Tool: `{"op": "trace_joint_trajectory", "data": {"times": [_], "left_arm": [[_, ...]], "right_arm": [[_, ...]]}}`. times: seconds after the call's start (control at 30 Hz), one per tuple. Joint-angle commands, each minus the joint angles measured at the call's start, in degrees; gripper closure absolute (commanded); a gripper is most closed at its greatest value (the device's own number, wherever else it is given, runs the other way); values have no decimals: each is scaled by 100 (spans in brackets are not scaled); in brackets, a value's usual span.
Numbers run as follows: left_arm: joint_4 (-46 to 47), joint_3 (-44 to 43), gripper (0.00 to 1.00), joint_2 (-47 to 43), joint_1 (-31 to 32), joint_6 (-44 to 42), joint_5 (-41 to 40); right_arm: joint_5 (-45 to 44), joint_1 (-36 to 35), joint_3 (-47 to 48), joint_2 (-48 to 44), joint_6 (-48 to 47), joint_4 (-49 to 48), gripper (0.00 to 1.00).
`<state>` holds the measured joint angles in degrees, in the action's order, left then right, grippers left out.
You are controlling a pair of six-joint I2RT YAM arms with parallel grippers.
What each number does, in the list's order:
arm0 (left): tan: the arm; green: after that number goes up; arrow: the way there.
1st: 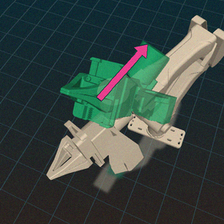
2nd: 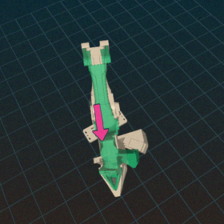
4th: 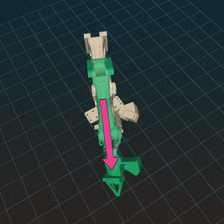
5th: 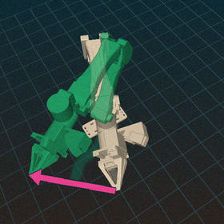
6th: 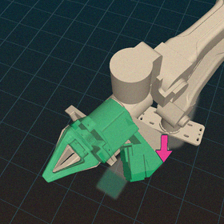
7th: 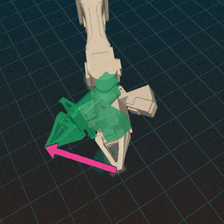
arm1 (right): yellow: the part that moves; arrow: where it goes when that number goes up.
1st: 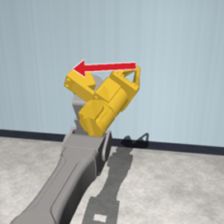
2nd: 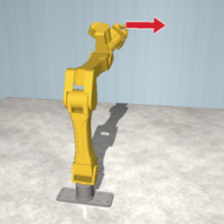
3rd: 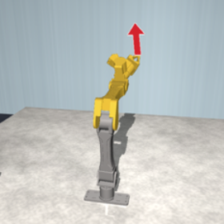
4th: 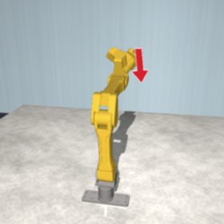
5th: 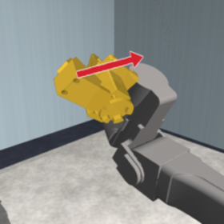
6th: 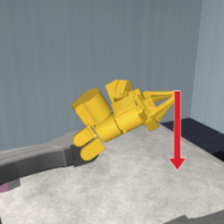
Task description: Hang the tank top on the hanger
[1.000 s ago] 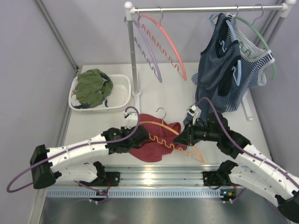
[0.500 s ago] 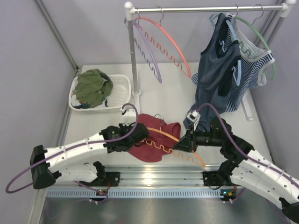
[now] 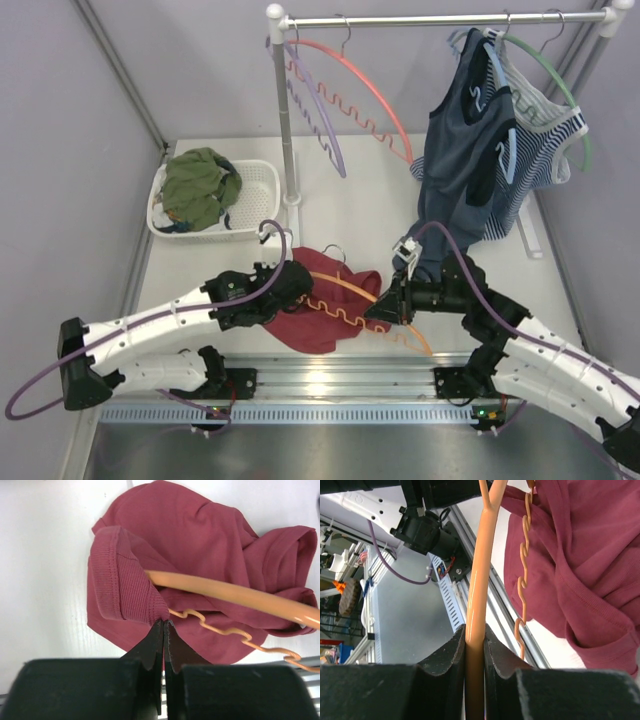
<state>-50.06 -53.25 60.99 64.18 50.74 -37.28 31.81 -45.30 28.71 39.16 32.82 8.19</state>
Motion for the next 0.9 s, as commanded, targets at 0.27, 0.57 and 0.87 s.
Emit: {"op": "trace_joint_trajectory", "data": {"times": [0.27, 0.57, 0.87], "left_arm": [[-197, 131, 100, -219, 15, -134, 308], [-126, 254, 100, -131, 15, -310, 616], [-153, 158, 100, -78, 15, -389, 520]], "right_arm": [[-26, -93, 618, 312, -733, -125, 100], [-96, -93, 1013, 373, -1102, 210, 100], [140, -76, 1068, 575, -1007, -88, 100]]}}
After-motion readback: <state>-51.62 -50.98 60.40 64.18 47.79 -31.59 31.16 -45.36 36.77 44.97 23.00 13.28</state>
